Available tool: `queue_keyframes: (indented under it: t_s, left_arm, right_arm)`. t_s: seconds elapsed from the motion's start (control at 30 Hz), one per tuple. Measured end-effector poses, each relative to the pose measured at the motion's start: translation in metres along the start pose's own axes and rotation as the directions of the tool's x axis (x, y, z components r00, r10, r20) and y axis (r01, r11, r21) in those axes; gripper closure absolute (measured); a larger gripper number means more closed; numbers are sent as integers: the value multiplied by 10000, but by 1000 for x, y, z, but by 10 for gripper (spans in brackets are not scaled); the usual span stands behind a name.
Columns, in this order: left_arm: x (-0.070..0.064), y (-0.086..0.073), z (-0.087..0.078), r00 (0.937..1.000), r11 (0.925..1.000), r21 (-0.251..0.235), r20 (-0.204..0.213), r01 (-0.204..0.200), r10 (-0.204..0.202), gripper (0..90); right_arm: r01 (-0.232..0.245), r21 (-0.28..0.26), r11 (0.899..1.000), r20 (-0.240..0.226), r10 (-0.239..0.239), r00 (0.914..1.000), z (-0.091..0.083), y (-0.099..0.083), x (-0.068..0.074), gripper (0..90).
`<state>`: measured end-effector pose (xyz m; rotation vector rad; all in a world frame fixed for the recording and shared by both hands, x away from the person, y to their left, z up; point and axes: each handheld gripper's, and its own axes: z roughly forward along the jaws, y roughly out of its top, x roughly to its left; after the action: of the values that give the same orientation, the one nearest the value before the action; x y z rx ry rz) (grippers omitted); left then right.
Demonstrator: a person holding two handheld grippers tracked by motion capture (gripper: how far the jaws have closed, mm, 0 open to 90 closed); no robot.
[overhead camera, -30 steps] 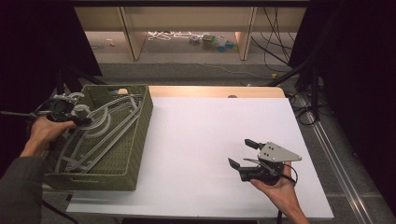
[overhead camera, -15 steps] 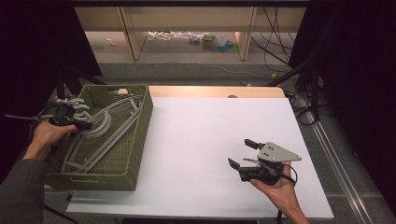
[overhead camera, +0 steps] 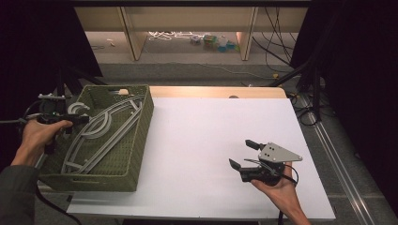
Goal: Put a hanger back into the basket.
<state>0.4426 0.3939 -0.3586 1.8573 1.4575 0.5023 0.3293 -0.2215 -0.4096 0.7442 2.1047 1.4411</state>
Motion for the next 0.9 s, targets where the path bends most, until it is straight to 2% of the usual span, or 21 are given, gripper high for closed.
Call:
queue_keyframes:
  t_s: [0.07,0.1,0.17,0.27,0.37,0.43,0.5,0.6,0.63,0.8,0.87,0.9]
  left_arm:
    - [-6,2,-12,9992,9974,-667,329,261,-239,490]
    - [-6,2,-12,9992,9974,-667,329,261,-239,481]
    - [-9,3,-23,9979,9929,-1075,465,509,-461,465]
    - [-14,2,-36,9937,9811,-1718,828,885,-751,432]
    - [-25,0,-48,9871,9696,-2189,1387,1088,-795,419]
    - [-36,-2,-52,9842,9640,-2435,1632,1072,-682,386]
    - [-49,-5,-56,9811,9617,-2568,1875,956,-475,377]
    - [-70,-9,-60,9793,9588,-2746,2017,726,-163,352]
    - [-77,-11,-61,9779,9558,-2858,2088,687,-79,347]
    - [-110,-19,-64,9640,9466,-3191,2627,468,409,329]
    - [-122,-23,-63,9567,9444,-3262,2853,402,579,326]
    - [-127,-25,-61,9518,9462,-3216,2997,365,651,319]
  right_arm:
    - [-25,-89,10000,11,26,10000,1,0,1,166]
    - [-25,-89,10000,11,26,10000,1,0,1,166]
    - [-43,-74,10000,15,43,10000,1,0,1,166]
    - [-56,-88,9999,33,57,10000,0,0,1,166]
    - [-55,-50,10000,9,55,10000,0,0,0,165]
    - [-59,-41,10000,7,59,10000,0,0,0,165]
    - [-63,-77,10000,43,63,10000,0,0,0,165]
    - [-103,-190,9998,102,105,9999,0,0,1,165]
    - [-59,-131,9999,77,60,10000,0,0,0,165]
    - [-80,-132,9999,72,81,9999,-1,-1,-1,165]
    - [-56,-166,9998,67,57,10000,-1,-1,-1,165]
    - [-83,-178,9998,24,83,10000,-1,-1,-1,165]
